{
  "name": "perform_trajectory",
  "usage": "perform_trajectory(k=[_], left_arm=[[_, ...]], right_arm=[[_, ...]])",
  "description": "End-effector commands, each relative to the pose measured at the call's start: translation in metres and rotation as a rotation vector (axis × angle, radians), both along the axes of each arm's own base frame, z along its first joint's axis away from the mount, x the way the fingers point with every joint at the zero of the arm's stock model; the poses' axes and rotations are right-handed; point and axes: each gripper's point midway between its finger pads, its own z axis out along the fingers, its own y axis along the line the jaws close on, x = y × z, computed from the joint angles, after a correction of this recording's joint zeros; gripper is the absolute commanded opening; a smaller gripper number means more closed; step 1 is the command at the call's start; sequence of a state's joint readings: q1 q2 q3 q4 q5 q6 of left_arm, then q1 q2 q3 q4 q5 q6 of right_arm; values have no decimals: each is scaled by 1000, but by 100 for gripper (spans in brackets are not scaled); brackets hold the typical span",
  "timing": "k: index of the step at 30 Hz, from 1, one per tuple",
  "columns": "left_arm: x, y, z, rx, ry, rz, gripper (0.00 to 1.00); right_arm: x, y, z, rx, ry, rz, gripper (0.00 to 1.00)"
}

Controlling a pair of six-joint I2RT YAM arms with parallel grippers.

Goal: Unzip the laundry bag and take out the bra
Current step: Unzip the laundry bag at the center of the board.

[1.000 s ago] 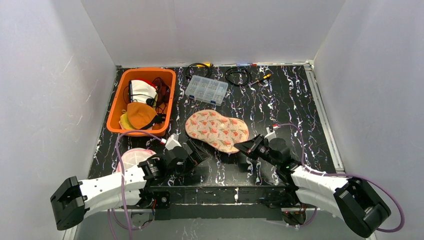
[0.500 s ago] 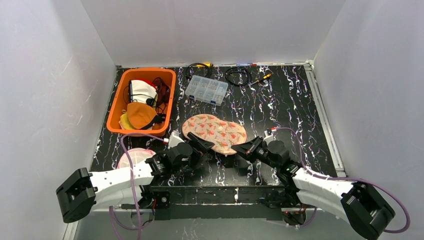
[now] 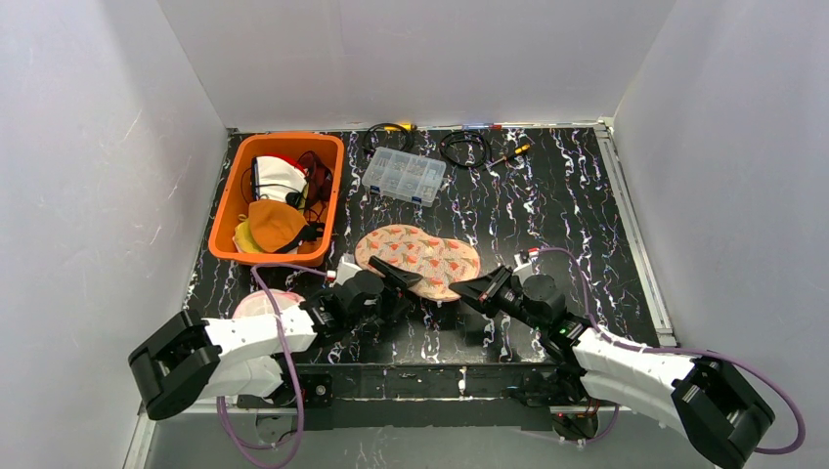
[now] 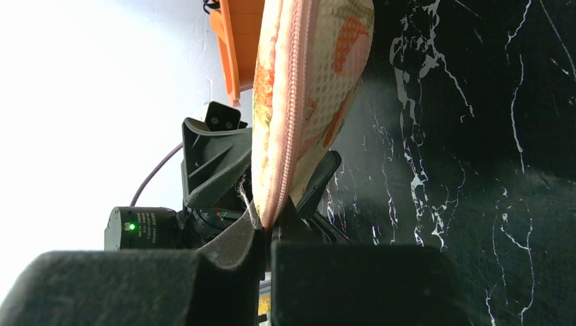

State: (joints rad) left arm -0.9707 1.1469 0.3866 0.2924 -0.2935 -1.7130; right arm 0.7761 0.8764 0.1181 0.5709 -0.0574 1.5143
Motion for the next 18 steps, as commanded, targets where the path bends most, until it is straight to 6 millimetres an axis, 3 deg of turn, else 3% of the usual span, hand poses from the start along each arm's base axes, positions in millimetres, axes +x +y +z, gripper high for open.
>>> perform_trajectory(k=[1, 6, 13, 16, 18], left_arm=[[14, -2, 14, -37, -17, 31, 68], [24, 0, 14, -33, -21, 48, 49], [26, -10, 9, -19, -4, 23, 36], [27, -9, 10, -12, -17, 20, 26], [27, -5, 13, -9, -33, 26, 18]], right_arm=[[1, 10, 39, 83, -87, 28, 1], [-3, 11, 33, 65, -82, 43, 1], [-7, 10, 28, 63, -76, 49, 1], [-9, 10, 30, 54, -100, 62, 1], [-10, 10, 33, 13, -141, 79, 19]])
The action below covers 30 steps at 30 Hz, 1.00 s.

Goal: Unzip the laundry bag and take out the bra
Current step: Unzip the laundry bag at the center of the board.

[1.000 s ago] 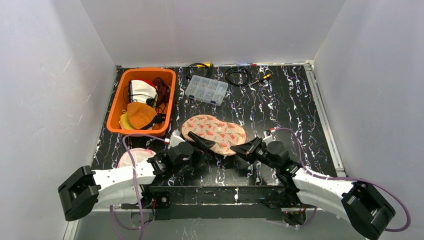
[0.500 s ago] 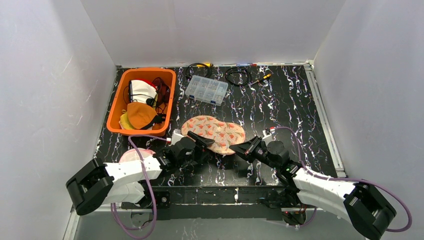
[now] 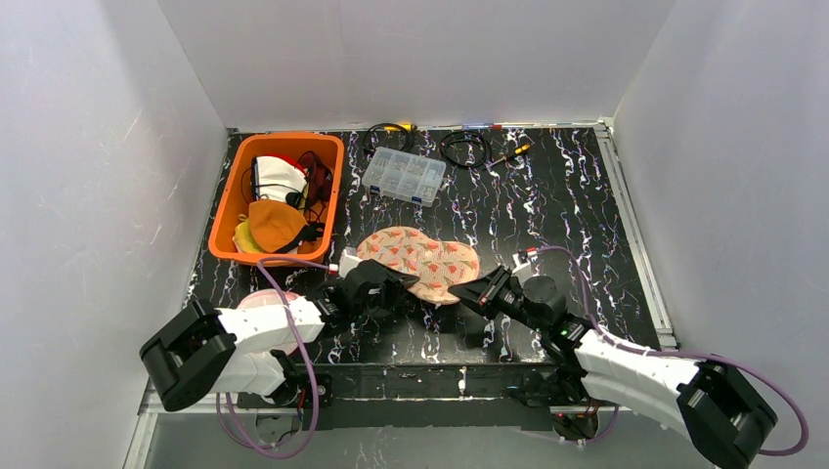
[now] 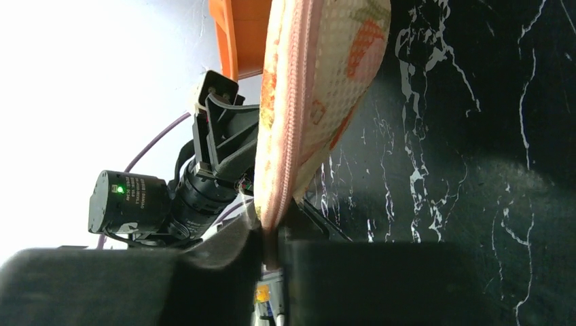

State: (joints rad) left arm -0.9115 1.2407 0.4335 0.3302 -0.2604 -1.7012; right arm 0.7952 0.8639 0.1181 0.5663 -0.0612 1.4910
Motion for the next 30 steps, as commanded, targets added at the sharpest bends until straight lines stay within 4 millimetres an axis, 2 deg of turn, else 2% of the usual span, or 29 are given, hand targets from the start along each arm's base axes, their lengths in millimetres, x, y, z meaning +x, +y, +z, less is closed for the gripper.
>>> perform_trajectory(k=[1, 3, 5, 6, 7, 10, 12, 16, 19, 23, 26, 30], left_arm=[[6, 1, 18, -11, -58, 3, 14], [5, 5, 22, -5, -80, 0, 6], [3, 8, 26, 4, -89, -3, 0], [3, 10, 29, 11, -91, -5, 0], [2, 12, 31, 26, -94, -8, 0], [0, 18, 40, 80, -97, -21, 0], [-2, 28, 43, 174, -69, -19, 0], [-4, 47, 58, 356, -52, -36, 0], [-2, 60, 73, 508, -64, -79, 0], [-1, 75, 88, 729, -5, -130, 0], [2, 87, 92, 856, 72, -106, 0], [3, 87, 95, 884, 148, -57, 0]], right_arm=[[-6, 5, 25, -39, -121, 64, 34], [-8, 1, 30, -129, -175, 92, 62], [-12, -4, 34, -202, -221, 122, 77], [-15, -8, 33, -244, -231, 136, 90], [-16, -13, 32, -289, -249, 149, 96], [-18, -30, 23, -443, -269, 167, 99], [-16, -46, 14, -541, -239, 132, 99], [-6, -66, 14, -528, -247, -18, 99], [-7, -63, 39, -399, -379, -45, 99], [-18, -57, 61, -405, -543, 52, 99], [-28, -37, 64, -406, -583, 197, 99], [-24, -19, 65, -462, -590, 283, 99]])
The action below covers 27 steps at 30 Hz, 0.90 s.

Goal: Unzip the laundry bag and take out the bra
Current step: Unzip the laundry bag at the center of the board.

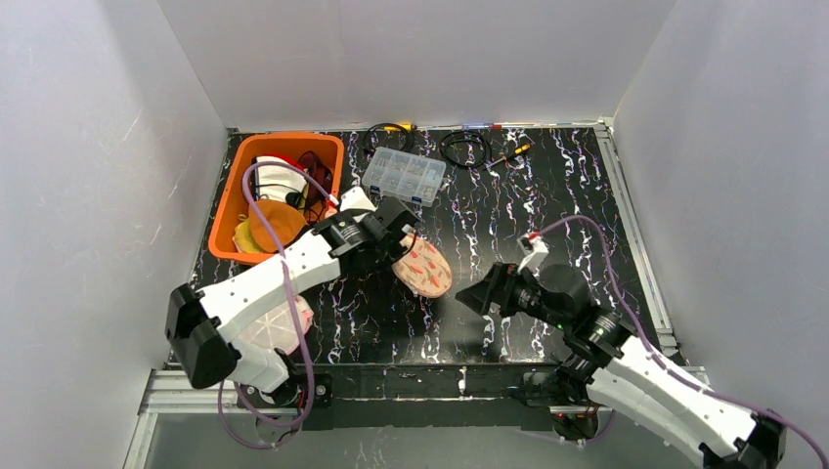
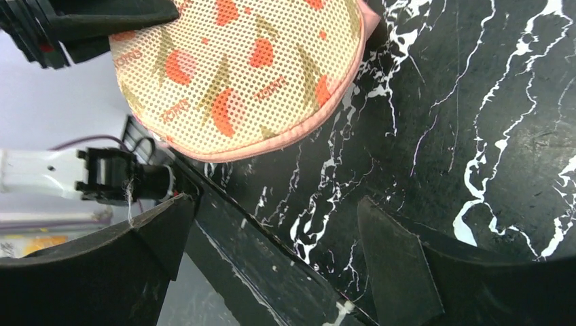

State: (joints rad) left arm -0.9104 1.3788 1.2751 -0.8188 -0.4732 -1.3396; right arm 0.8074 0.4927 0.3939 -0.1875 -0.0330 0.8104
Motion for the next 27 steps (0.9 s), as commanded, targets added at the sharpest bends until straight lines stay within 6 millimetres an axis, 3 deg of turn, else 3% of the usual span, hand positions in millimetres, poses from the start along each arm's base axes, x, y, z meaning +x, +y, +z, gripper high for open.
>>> perform_trajectory(k=[1, 4, 9, 14, 19, 27], left_arm=[[-12, 43, -4, 204, 79, 91, 0], [-11, 43, -4, 208, 94, 135, 0], [-9, 33, -5, 146, 105, 183, 0], [-5, 26, 6, 19, 67, 264, 0], [-2, 28, 17, -126, 2, 346, 0], [-2, 37, 31, -218, -69, 382, 0]], right_arm=[[2, 26, 37, -9, -128, 123, 99], [5, 35, 50, -4, -195, 111, 97], [1, 60, 54, 16, -231, 151, 92], [-6, 78, 72, 108, -277, 165, 89], [-7, 86, 91, 187, -295, 169, 80], [-5, 99, 86, 174, -263, 194, 65]])
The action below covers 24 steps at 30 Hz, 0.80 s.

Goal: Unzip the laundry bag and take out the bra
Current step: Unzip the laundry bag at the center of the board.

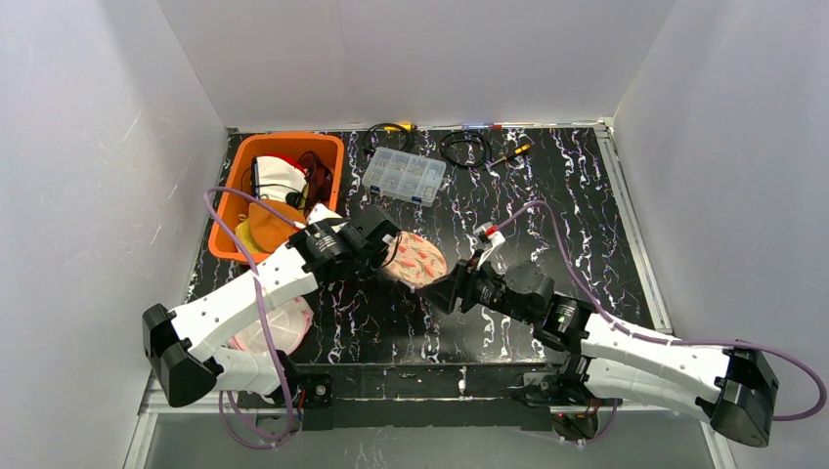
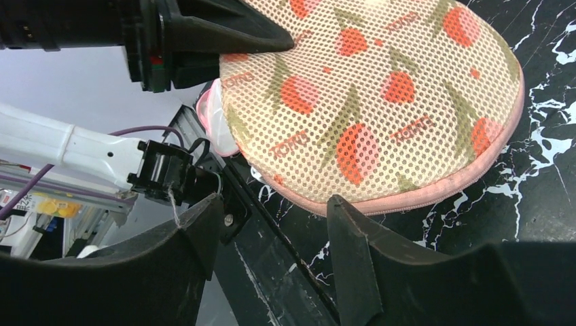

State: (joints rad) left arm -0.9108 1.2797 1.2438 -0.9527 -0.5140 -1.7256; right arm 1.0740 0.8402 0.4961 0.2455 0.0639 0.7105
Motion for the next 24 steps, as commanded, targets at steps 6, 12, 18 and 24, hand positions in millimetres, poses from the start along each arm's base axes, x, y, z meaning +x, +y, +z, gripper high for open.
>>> perform_trajectory(k=[6, 12, 18, 24], left_arm=[[11, 10, 26, -45, -106, 63, 0], [16, 16, 32, -18, -133, 83, 0], [21, 9, 39, -37, -129, 75, 0], [18, 2, 45, -75, -117, 57, 0]], right_arm=[[2, 15, 43, 125, -45, 21, 64], [-8, 4, 60, 160, -77, 43, 80], [-17, 7, 63, 154, -60, 99, 74], [-16, 16, 58, 150, -35, 113, 69]])
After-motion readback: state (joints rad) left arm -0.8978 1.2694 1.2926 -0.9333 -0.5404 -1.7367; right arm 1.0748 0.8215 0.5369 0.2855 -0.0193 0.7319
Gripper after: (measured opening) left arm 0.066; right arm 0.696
